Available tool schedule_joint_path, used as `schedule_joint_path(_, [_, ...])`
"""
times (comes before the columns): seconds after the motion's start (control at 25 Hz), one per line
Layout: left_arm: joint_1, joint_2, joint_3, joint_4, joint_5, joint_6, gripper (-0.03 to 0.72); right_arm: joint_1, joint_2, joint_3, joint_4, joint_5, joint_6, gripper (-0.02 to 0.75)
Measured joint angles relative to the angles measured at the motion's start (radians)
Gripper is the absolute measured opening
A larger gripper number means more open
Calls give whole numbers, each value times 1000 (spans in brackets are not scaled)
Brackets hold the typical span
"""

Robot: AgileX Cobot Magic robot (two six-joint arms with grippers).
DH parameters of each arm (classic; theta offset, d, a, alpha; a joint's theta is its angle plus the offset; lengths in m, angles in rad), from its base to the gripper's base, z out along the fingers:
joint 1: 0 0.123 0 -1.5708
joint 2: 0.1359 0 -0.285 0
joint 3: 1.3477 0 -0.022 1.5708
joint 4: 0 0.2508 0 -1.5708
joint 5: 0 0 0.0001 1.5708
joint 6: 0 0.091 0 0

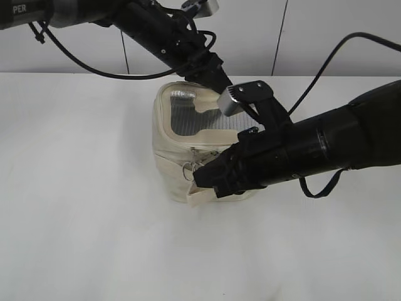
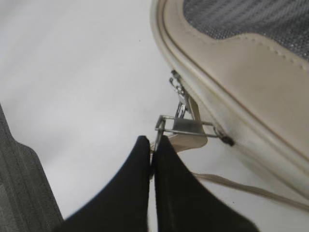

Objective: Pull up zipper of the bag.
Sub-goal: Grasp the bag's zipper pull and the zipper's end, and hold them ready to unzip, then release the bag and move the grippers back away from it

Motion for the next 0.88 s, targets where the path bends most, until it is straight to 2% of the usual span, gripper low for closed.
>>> schedule_joint_path(0.2, [-2, -1, 0, 6, -3, -10, 47, 0, 25, -25, -9, 28, 23, 9])
schedule_joint_path(0.28, [-4, -1, -1, 7, -6, -14, 84, -12, 25, -28, -63, 46, 96, 42])
schedule_joint_path(0.32, [-4, -1, -1, 5, -15, -18, 130, -23, 25, -29, -108, 76, 133, 89])
schedule_joint_path(0.44, [-2, -9, -1, 2, -31, -28, 313, -67, 25, -29, -252, 169, 251, 308])
schedule_joint_path(0.52, [2, -26, -1, 6, -23, -32, 378, -110, 16, -29, -324, 203, 318, 427])
schedule_joint_path(0.6, [11, -57, -1, 11, -14, -50, 372, -149, -9, -29, -370, 224, 383, 480])
schedule_joint_path(0.68, [23, -99, -1, 20, -6, -80, 342, -187, -53, -29, -426, 231, 460, 493])
schedule_joint_path(0.88, [42, -217, 35, 124, 3, -167, 319, -258, -196, -28, -702, 256, 723, 496])
